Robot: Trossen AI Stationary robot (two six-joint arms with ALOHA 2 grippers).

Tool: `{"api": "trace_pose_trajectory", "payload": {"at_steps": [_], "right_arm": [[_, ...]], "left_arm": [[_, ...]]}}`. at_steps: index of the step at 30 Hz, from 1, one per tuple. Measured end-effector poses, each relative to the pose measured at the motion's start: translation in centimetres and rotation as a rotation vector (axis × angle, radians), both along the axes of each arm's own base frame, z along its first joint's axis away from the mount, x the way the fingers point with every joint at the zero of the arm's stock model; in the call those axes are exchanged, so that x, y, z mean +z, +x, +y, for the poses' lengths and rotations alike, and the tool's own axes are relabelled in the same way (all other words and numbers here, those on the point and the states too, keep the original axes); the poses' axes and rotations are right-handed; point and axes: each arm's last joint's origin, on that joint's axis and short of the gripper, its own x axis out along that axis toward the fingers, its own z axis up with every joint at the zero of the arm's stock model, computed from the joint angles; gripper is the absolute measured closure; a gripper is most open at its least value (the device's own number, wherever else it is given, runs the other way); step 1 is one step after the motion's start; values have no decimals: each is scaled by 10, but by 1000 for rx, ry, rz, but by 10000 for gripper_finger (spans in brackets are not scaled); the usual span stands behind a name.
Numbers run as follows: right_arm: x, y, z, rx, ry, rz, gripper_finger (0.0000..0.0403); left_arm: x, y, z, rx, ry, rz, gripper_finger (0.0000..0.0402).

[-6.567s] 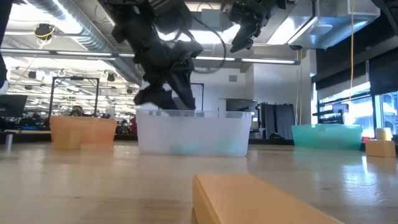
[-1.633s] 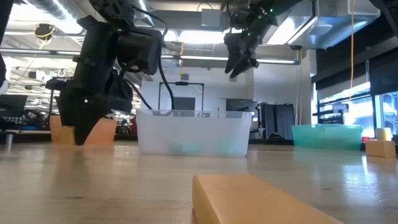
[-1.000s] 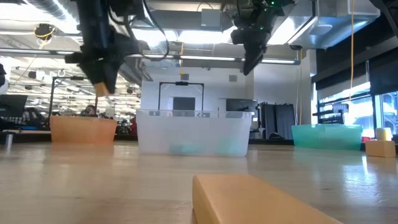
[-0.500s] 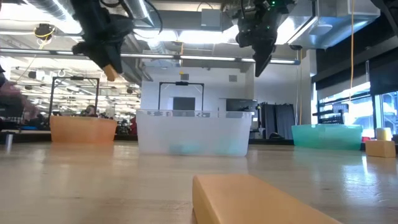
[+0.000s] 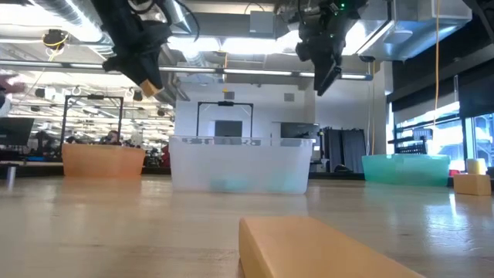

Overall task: Sort & place blocks by color
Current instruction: Move the yellow block near the bottom right of the orange bin

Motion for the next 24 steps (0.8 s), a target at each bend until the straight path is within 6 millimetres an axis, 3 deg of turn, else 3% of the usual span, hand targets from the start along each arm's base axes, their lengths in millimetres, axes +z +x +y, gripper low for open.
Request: {"api": "trace_pose_trajectory", "payload": {"at_steps": [7, 18, 24], "right_arm": [[-6, -6, -5, -209, 38, 43, 205], [-9, -40, -11, -662, 22, 306, 205], [-35, -59, -23, -769, 76, 394, 205]], "left_arm": [[-13, 6, 15, -37, -38, 72, 277], [-71, 39, 35, -144, -218, 303, 277], [-99, 46, 39, -157, -296, 434, 277]]}}
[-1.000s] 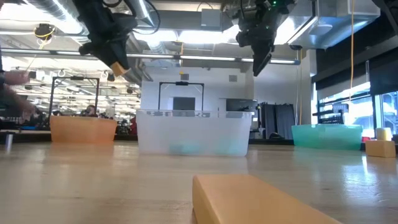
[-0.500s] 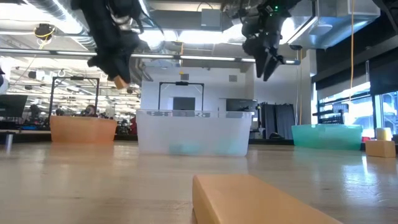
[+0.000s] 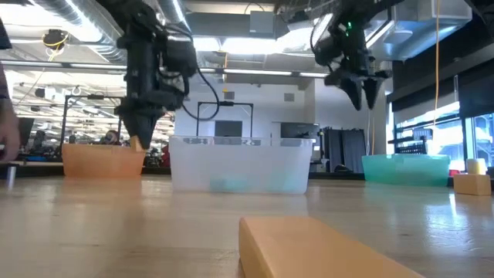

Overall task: Sort & place blocks by color
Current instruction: Move the yellow block near the bottom right of the orange bin, then put the light brown block from the blue bin into the orange bin

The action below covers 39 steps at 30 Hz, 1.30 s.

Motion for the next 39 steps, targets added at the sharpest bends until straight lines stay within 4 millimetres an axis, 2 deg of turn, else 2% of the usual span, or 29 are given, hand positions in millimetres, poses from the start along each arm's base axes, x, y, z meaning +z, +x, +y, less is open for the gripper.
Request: {"api": "trace_pose_trajectory", "payload": {"at_steps": [6, 8, 12, 19, 24, 34, 39], "right_arm": [[-43, -20, -6, -43, 52, 142, 205], [-56, -27, -8, -54, 58, 172, 205], [-83, -39, -10, -83, 100, 166, 205], [-118, -51, -8, -60, 144, 117, 205], [-131, -53, -5, -66, 139, 111, 205], [-135, -52, -5, -150, 133, 91, 205], [-146, -51, -8, -149, 166, 115, 205]], "left_arm": [[-16, 5, 0, -10, -62, 50, 276], [-19, 7, 0, -12, -81, 50, 265], [-21, 7, 0, -15, -107, 44, 243], [-21, 8, 0, -17, -127, 32, 240], [-21, 8, -1, -21, -154, 16, 238], [-21, 8, -1, -22, -155, 16, 237], [-21, 8, -1, -22, -155, 16, 237]]}}
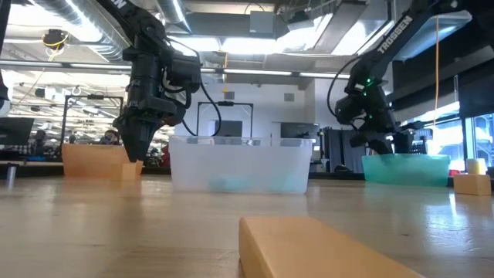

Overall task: Sort & place blocks by color
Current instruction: Put the light brown block from the blue bin into the orange bin

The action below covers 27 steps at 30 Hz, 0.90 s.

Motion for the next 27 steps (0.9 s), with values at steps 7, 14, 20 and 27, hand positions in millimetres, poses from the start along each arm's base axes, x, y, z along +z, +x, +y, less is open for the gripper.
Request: {"api": "trace_pose_trajectory", "payload": {"at_steps": [7, 14, 20, 27], "right_arm": [[-18, 2, -4, -10, 43, 61, 205], [-24, 4, -8, 118, 72, 18, 205], [-25, 6, -7, 165, 121, -52, 205], [-25, 5, -7, 174, 106, -28, 236]], "left_arm": [[0, 0, 0, -1, 0, 0, 236], [0, 0, 0, -2, 0, 0, 236], [0, 0, 0, -25, 4, -2, 236], [0, 0, 0, -26, 5, -2, 236]]}}
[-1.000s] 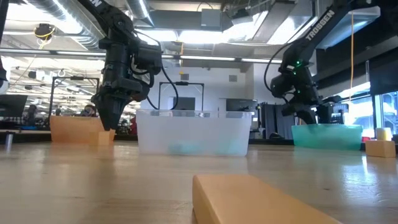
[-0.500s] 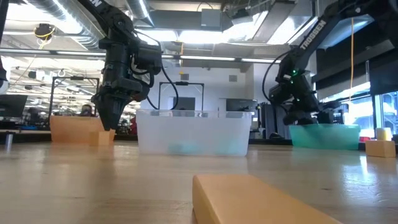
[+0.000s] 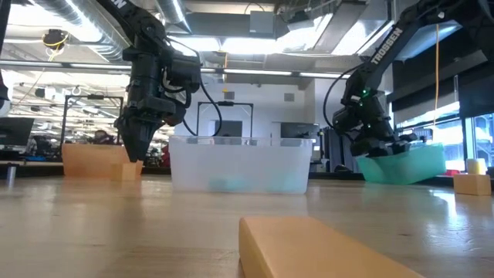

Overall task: Sort & place blocks by color
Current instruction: Put the light brown block from the blue bin into the orange bin

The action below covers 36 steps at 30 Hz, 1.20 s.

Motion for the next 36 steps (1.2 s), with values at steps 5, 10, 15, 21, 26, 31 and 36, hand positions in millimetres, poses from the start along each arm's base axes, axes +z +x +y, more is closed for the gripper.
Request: {"api": "trace_pose_trajectory", "payload": {"at_steps": [5, 10, 15, 21, 26, 31, 36], "right_arm": [[0, 0, 0, -2, -6, -3, 273], [8, 3, -6, 24, -15, -8, 273], [32, 9, -16, 29, -28, -17, 273], [71, 19, -26, 81, -75, -57, 273], [111, 44, -28, 187, -156, -142, 273], [153, 80, -18, 332, -243, -326, 273], [187, 116, -1, 501, -316, -572, 273]], "left_arm": [[0, 0, 0, 0, 0, 0, 236], [0, 0, 0, 0, 0, 1, 236], [0, 0, 0, 2, 0, 1, 236], [0, 0, 0, 2, 5, 2, 236], [3, 2, 1, -11, 25, -29, 236], [25, 2, 2, -15, 73, -107, 237], [59, -1, 2, -32, 199, -195, 237]]}}
